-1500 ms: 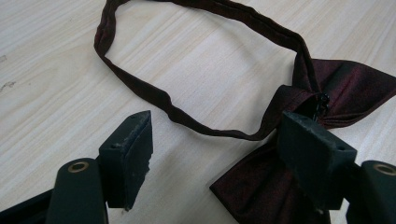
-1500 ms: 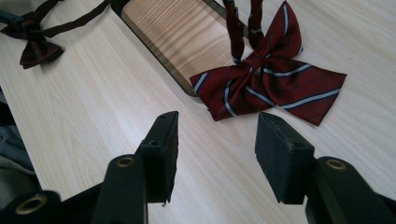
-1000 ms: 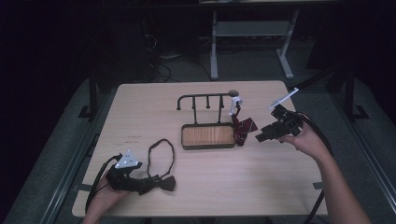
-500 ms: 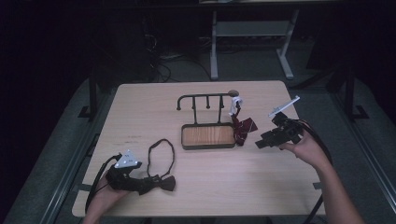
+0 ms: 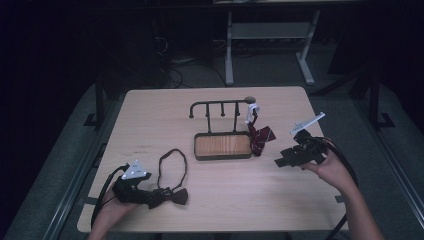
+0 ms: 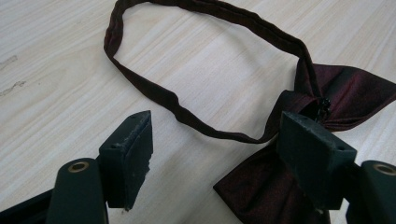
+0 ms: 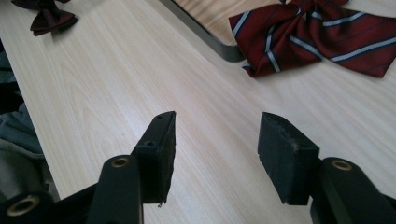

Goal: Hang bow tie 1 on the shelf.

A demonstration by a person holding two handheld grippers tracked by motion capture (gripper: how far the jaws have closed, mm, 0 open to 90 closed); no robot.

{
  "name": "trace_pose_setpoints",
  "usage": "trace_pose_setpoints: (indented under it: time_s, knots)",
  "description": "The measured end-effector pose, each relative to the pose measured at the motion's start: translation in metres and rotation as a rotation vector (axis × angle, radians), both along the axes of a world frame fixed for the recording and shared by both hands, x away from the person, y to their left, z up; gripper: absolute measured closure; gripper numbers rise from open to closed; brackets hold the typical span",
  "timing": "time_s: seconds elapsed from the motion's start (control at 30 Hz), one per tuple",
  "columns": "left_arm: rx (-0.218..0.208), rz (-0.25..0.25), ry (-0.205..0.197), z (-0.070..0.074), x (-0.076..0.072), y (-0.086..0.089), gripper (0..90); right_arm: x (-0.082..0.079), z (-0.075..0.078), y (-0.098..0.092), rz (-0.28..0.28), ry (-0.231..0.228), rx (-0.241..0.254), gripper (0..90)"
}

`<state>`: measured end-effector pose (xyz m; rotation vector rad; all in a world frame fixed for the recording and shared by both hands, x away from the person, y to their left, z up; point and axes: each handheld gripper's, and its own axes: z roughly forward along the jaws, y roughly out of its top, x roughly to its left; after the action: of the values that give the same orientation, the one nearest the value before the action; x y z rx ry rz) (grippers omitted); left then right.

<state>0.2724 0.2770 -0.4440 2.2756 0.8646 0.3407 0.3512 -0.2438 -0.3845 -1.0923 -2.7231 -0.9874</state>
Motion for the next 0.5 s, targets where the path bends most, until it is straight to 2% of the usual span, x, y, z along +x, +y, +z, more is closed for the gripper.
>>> trace_pose_setpoints:
  time_s: [0.5]
  knots:
    - [-0.007,0.000,0.001,0.010,0.006,-0.006,27.8,-0.020,-0.021,0.005,-0.002,-0.014,0.004,46.4]
